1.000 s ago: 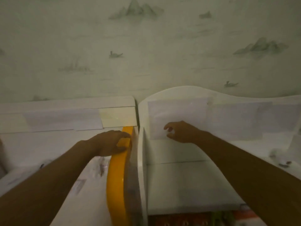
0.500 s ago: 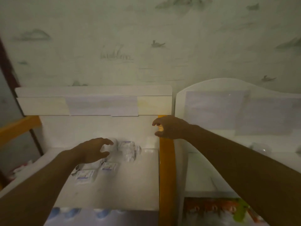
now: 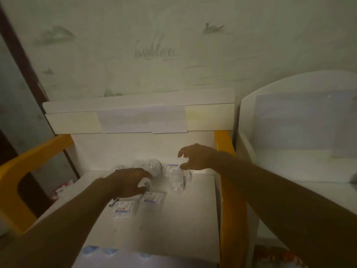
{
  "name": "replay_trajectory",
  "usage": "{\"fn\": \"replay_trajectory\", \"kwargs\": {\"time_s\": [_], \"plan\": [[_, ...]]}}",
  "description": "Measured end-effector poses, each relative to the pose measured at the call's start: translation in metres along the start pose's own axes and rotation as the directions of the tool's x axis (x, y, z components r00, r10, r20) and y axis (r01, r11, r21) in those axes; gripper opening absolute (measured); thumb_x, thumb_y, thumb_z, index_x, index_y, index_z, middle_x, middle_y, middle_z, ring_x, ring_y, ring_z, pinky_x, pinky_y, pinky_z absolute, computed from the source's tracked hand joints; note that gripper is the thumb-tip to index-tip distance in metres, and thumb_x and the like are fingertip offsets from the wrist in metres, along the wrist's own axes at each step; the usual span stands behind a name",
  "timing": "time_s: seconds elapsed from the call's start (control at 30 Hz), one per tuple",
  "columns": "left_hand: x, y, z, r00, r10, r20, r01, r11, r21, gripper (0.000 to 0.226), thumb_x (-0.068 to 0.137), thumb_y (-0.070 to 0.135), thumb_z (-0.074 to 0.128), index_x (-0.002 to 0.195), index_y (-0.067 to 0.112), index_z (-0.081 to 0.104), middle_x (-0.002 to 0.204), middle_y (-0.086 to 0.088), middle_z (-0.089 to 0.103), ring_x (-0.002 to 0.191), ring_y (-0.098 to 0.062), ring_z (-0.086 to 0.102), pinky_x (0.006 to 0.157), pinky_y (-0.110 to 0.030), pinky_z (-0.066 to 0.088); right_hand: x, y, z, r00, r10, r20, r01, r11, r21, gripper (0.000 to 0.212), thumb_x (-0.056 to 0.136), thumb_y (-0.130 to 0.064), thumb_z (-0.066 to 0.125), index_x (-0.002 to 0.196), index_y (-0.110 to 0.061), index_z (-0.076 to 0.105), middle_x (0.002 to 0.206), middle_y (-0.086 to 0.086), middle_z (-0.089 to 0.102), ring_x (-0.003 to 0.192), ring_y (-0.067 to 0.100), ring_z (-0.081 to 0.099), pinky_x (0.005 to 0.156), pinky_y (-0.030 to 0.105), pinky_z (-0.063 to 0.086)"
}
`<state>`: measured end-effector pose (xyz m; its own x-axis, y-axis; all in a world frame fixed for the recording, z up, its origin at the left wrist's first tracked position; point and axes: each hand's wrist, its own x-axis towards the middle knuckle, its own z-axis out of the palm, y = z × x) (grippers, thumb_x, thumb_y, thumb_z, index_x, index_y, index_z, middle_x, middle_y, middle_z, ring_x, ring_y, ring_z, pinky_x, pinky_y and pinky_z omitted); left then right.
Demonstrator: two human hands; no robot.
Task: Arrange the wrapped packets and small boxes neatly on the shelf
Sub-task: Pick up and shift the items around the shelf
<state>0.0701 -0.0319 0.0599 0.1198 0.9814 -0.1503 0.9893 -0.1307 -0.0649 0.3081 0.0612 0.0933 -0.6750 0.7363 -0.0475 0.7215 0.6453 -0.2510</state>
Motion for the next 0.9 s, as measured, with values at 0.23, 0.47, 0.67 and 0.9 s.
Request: {"fn": "replay_trajectory", "kwargs": {"time_s": [0.23, 0.47, 0.67, 0.9], "plan": [[0.073, -0.02, 0.001, 0.989, 0.147, -0.025, -0.145, 0.988, 0.043, 0.052, 0.093, 0.041, 0.054, 0.142, 0.035, 0.038, 0.146, 0.005, 0.043, 0.128, -0.018, 0.047, 0.106, -0.036, 0.04, 0.059, -0.014, 0.025, 0.984, 0.147, 0.101, -0.141, 0.988, -0.069, 0.06, 0.088, -0.041, 0.065, 0.139, -0.017, 0.044, 0.141, 0.005, 0.049, 0.125, 0.025, 0.048, 0.104, 0.037, 0.041], [0.145, -0.034, 0.037, 0.935, 0.351, -0.05, -0.346, 0.934, 0.091, 0.063, 0.092, 0.037, 0.056, 0.148, 0.028, 0.029, 0.148, 0.0, 0.039, 0.129, -0.022, 0.043, 0.108, -0.035, 0.035, 0.089, -0.003, 0.091, 0.923, 0.344, 0.173, -0.336, 0.939, -0.075, 0.08, 0.084, -0.044, 0.068, 0.149, -0.022, 0.027, 0.147, 0.009, 0.037, 0.131, 0.028, 0.043, 0.105, 0.039, 0.04], [0.178, -0.03, 0.061, 0.92, 0.391, 0.002, -0.388, 0.912, 0.133, 0.072, 0.093, 0.039, 0.055, 0.153, 0.023, 0.018, 0.156, -0.006, 0.025, 0.138, -0.025, 0.033, 0.113, -0.041, 0.029, 0.085, 0.005, 0.128, 0.917, 0.369, 0.153, -0.375, 0.927, 0.009, 0.096, 0.081, -0.049, 0.07, 0.153, -0.029, 0.008, 0.152, 0.007, 0.029, 0.135, 0.029, 0.038, 0.109, 0.043, 0.038], [0.201, -0.023, 0.078, 0.916, 0.399, -0.049, -0.393, 0.914, 0.097, 0.069, 0.086, 0.044, 0.064, 0.145, 0.029, 0.032, 0.148, -0.006, 0.035, 0.134, -0.027, 0.037, 0.11, -0.039, 0.033, 0.078, 0.009, 0.133, 0.911, 0.409, 0.045, -0.411, 0.908, 0.079, 0.092, 0.074, -0.05, 0.076, 0.146, -0.019, 0.027, 0.139, 0.007, 0.047, 0.124, 0.027, 0.05, 0.1, 0.042, 0.046]]}}
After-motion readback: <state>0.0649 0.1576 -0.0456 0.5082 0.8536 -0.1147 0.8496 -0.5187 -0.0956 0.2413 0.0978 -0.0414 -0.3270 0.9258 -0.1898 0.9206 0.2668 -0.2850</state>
